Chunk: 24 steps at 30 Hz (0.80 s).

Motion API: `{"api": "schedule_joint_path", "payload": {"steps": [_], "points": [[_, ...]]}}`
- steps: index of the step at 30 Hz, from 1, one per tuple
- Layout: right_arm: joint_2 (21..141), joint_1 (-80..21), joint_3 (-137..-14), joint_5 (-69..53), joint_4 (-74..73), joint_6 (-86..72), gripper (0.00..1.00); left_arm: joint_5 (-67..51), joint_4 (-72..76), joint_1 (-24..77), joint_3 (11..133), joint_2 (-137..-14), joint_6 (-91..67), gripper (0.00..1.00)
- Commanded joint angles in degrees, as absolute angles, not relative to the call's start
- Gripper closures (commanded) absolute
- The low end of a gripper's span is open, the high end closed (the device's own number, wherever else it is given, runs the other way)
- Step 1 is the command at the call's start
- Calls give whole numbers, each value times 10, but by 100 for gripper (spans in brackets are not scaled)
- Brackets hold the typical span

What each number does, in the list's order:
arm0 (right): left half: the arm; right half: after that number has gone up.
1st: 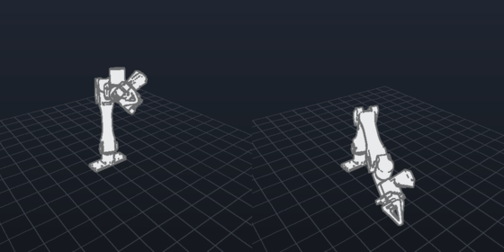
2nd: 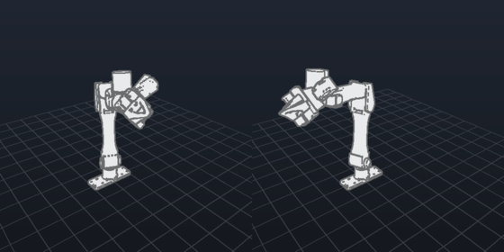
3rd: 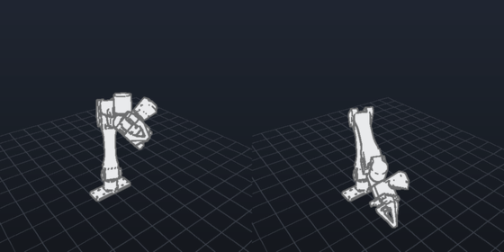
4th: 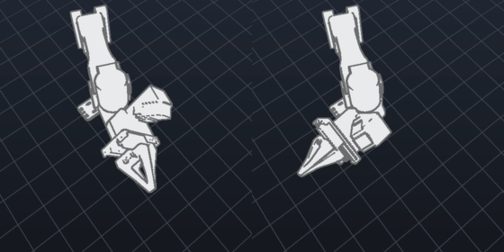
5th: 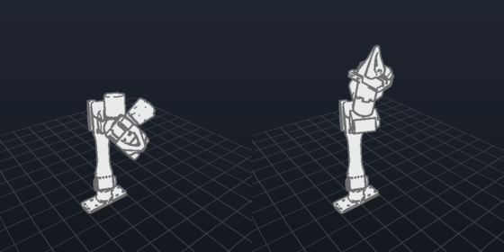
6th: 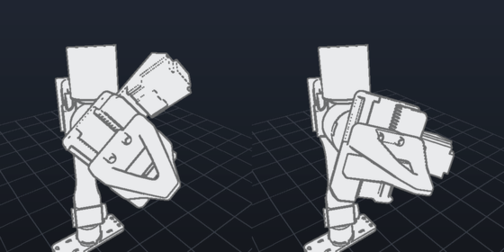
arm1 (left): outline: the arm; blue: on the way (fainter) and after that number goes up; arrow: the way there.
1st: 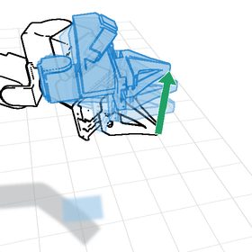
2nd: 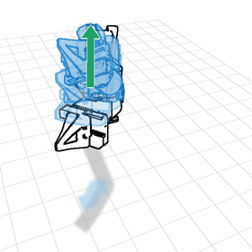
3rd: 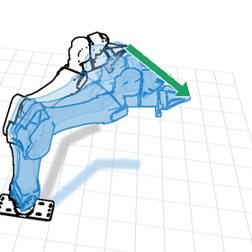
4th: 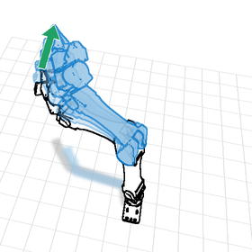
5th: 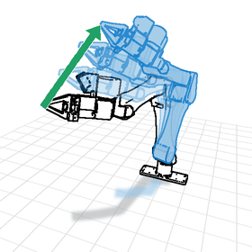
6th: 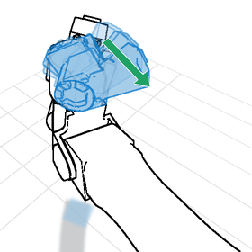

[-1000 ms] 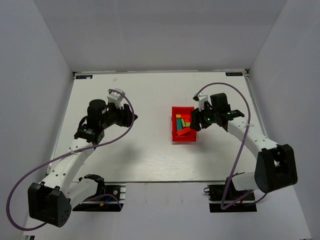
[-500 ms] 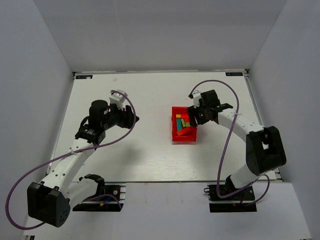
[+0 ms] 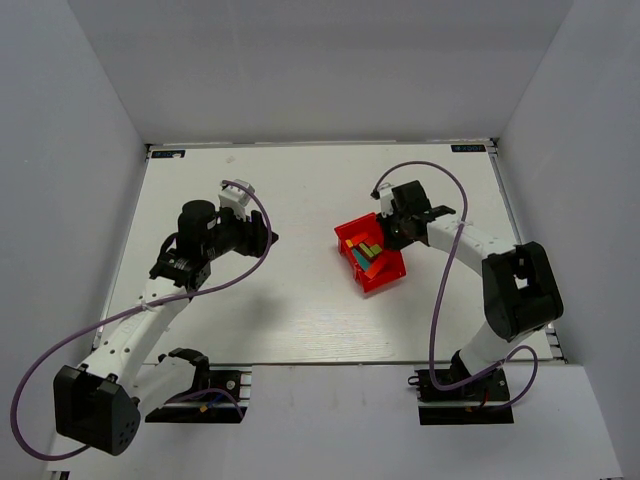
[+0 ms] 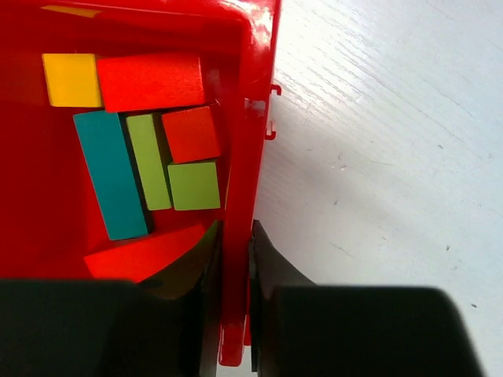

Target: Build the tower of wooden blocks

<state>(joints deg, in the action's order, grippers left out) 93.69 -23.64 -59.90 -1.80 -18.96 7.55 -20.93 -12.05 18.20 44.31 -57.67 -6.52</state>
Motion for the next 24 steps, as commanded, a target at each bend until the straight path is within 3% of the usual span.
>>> {"api": "schedule_joint_path", "payload": {"steps": [1,11,24], "points": [[915,-235,-610,-5,-173,90,100,-207,-123,185,458,-562,-67,33],[843,-265,-628,72,-153,135,100,-207,-128,185,458,-562,-67,33],[917,-364,-601,450,45,336,100,-207,-128,190,453,-562,-67,33]]}}
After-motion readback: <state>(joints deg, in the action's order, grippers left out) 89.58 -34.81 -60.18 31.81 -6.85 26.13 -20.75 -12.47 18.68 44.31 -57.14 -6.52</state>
